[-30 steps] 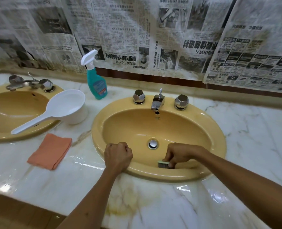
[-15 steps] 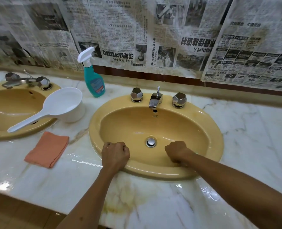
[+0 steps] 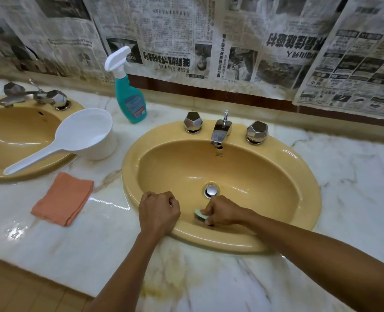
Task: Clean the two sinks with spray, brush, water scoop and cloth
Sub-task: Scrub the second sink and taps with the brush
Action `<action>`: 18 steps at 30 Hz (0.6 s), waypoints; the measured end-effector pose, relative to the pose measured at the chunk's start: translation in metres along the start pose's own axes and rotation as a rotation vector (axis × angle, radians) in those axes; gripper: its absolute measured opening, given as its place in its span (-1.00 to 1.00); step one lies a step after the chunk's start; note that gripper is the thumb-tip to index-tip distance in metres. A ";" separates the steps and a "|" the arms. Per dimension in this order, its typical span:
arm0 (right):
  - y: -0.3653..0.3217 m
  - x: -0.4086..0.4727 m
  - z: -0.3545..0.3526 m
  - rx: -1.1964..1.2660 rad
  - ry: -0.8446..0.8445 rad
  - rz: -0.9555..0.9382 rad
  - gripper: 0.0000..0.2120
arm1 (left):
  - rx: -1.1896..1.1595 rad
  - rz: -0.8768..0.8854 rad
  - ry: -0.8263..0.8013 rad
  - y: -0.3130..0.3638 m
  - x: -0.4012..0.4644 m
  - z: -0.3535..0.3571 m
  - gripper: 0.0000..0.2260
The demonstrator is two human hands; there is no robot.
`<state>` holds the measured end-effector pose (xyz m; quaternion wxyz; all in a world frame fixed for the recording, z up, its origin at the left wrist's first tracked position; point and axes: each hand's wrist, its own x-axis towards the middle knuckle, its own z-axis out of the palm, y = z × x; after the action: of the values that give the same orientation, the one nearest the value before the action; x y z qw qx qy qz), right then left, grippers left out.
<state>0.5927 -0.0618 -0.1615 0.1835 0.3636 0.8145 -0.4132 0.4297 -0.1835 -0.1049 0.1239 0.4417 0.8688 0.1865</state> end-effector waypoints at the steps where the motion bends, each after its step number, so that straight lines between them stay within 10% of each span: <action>1: -0.001 0.004 -0.002 0.017 0.007 -0.023 -0.69 | -0.004 0.000 0.004 0.000 0.000 0.000 -0.69; 6: 0.003 0.036 -0.003 -0.184 0.263 0.096 -0.87 | 0.002 -0.003 0.003 -0.004 0.003 0.005 -0.70; 18: -0.031 0.060 0.009 -0.009 0.160 -0.075 -0.88 | 0.025 0.136 -0.026 -0.015 0.009 0.011 -0.72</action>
<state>0.5293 -0.0549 -0.1860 0.1037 0.3639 0.8415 -0.3857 0.4183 -0.1820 -0.1220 0.1168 0.5034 0.8375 0.1778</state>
